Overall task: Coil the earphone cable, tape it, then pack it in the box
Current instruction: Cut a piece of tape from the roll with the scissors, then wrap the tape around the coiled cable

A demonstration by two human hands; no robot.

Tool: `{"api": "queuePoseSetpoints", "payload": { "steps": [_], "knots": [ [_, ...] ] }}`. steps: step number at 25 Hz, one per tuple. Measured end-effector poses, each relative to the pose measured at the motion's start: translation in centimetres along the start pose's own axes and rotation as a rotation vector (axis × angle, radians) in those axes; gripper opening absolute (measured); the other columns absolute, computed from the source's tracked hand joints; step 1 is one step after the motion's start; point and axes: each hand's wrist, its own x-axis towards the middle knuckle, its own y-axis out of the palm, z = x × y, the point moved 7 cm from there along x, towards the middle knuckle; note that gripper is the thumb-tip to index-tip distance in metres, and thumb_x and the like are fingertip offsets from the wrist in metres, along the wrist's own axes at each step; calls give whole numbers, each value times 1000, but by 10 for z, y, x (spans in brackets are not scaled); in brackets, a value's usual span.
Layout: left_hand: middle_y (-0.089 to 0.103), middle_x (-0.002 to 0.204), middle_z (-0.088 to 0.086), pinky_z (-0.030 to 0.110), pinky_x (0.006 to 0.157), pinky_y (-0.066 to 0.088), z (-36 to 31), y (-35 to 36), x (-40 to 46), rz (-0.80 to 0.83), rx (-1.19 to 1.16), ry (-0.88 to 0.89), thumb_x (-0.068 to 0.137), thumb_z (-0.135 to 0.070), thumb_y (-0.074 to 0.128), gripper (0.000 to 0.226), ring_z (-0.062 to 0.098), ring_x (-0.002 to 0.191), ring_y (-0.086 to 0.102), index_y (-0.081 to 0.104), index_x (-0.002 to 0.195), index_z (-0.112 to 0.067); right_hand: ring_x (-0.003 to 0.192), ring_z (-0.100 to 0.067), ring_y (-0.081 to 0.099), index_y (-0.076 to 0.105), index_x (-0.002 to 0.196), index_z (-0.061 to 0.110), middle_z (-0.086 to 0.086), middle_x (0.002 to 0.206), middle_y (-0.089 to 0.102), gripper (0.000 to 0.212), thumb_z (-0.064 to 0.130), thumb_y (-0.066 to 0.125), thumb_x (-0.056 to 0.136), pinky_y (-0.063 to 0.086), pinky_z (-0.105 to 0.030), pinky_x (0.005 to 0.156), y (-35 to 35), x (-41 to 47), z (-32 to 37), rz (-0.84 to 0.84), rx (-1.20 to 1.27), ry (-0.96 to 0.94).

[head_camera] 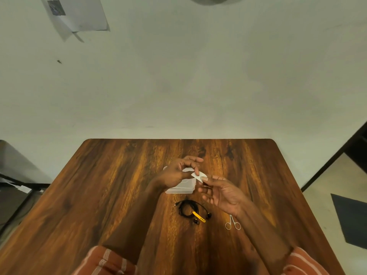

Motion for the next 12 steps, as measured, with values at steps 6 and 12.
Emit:
{"api": "queuePoseSetpoints", "payload": {
  "steps": [6, 12],
  "knots": [
    [70, 101, -2, 19, 76, 55, 66, 12, -5, -167, -7, -166, 86, -1, 66, 26, 15, 96, 66, 72, 96, -24, 69, -14, 73, 73, 93, 9, -5, 81, 78, 13, 13, 72, 81, 53, -26, 58, -44, -1, -34, -361, 86, 50],
    [69, 109, -5, 24, 83, 53, 171, 37, -25, -274, 708, -361, 85, -29, 61, 26, 13, 98, 64, 68, 109, -22, 69, -18, 70, 72, 100, 5, -5, 72, 77, 17, 11, 73, 84, 51, -26, 55, -96, -37, -100, -678, 106, 75]
  ]
}}
